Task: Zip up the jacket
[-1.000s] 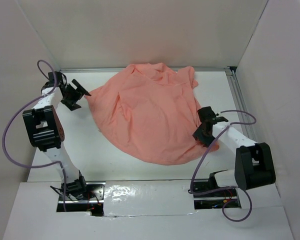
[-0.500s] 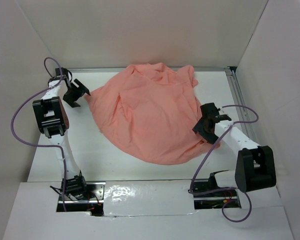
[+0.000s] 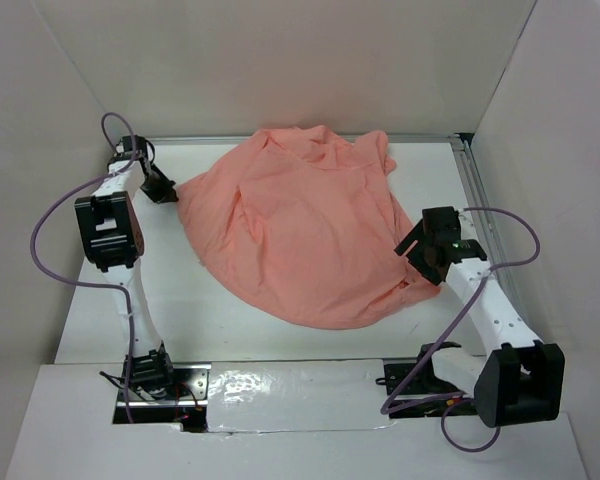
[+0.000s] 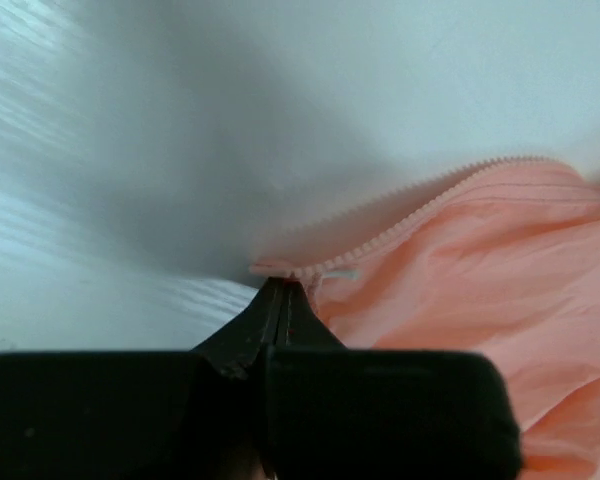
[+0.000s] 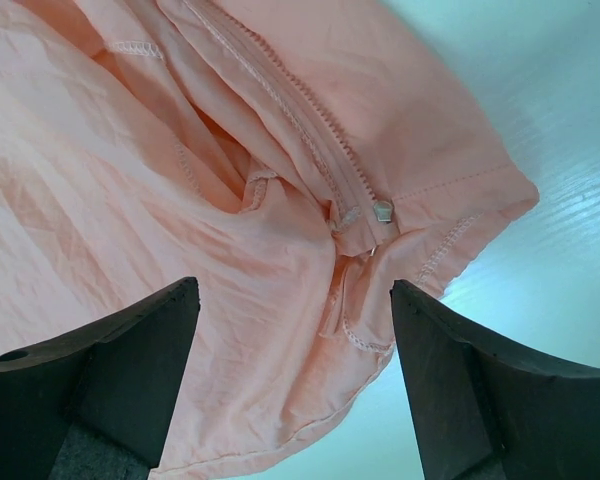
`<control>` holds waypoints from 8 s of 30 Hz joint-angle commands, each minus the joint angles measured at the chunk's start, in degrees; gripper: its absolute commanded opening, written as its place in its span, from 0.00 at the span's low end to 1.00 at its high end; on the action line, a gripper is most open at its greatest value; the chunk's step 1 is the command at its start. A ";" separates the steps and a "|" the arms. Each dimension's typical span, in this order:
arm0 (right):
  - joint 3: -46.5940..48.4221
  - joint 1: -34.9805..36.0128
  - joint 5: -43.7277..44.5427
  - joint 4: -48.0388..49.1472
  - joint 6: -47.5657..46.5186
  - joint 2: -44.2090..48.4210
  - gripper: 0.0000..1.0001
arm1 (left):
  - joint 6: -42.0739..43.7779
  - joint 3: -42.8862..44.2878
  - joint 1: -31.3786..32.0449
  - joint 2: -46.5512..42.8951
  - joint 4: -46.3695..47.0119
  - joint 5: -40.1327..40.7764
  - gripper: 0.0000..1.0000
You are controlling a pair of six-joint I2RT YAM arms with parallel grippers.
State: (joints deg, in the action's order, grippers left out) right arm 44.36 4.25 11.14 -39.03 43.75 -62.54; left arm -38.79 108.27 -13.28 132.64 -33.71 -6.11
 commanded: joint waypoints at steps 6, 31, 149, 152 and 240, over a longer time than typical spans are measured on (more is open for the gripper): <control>-1.11 -2.67 -1.91 -0.88 -2.08 4.97 0.84 | 3.45 0.81 1.41 -1.13 2.16 1.27 0.00; -6.13 -6.89 -7.35 3.96 -4.99 8.84 0.84 | 21.56 -35.65 53.90 -48.33 16.75 12.00 0.00; -4.37 -23.94 -9.99 11.34 -9.03 -10.83 1.00 | 5.04 -30.92 45.11 -21.82 5.94 -14.72 0.99; -4.19 -23.33 -9.91 13.01 -8.42 -15.49 0.98 | 5.21 -33.64 41.50 -21.02 7.34 -15.86 0.99; -1.99 28.09 1.52 11.43 -6.92 -18.50 0.18 | 1.87 -54.48 51.07 -43.78 12.62 -17.36 0.94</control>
State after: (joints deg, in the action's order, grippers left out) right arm 42.61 32.62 13.34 -31.03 37.36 -81.67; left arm -36.45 52.14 37.39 88.73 -21.78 -23.59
